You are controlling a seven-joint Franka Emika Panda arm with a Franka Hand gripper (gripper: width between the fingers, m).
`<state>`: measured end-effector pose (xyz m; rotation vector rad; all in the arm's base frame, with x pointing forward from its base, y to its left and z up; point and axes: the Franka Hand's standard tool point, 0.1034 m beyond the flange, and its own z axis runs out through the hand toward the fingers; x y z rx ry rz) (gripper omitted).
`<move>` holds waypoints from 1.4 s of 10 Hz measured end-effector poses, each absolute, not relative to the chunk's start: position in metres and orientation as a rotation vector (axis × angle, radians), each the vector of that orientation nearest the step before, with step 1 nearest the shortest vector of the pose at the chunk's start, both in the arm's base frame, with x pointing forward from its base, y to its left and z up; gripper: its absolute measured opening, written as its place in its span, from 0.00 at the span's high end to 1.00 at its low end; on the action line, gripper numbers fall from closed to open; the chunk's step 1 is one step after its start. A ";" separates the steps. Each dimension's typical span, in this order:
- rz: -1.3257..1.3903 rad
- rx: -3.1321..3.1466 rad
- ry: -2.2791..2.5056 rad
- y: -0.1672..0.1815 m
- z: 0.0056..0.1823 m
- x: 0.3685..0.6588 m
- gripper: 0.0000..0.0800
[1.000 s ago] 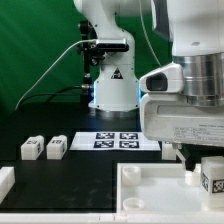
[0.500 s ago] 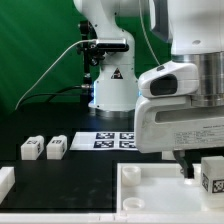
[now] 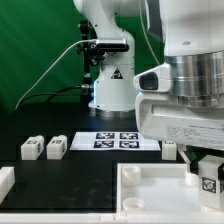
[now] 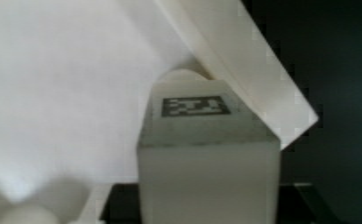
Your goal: Assemble one leg
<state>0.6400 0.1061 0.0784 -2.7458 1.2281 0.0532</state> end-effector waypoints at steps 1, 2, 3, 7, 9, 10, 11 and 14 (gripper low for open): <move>0.093 -2.581 1.556 0.106 0.077 0.637 0.63; 0.131 -2.382 1.824 0.106 0.075 0.635 0.63; 0.161 -2.204 1.992 0.103 0.075 0.633 0.63; 0.190 -2.131 2.074 0.105 0.075 0.632 0.38; 0.133 -2.299 1.869 0.111 0.074 0.633 0.23; 0.087 -2.512 1.572 0.118 0.076 0.634 0.20; 0.062 -2.632 1.358 0.123 0.078 0.634 0.20; 0.027 -2.794 1.001 0.118 0.075 0.633 0.19</move>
Offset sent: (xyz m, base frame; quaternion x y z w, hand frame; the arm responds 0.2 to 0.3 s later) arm 0.0151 -0.0042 0.0013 0.0607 -0.0228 0.3640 0.9291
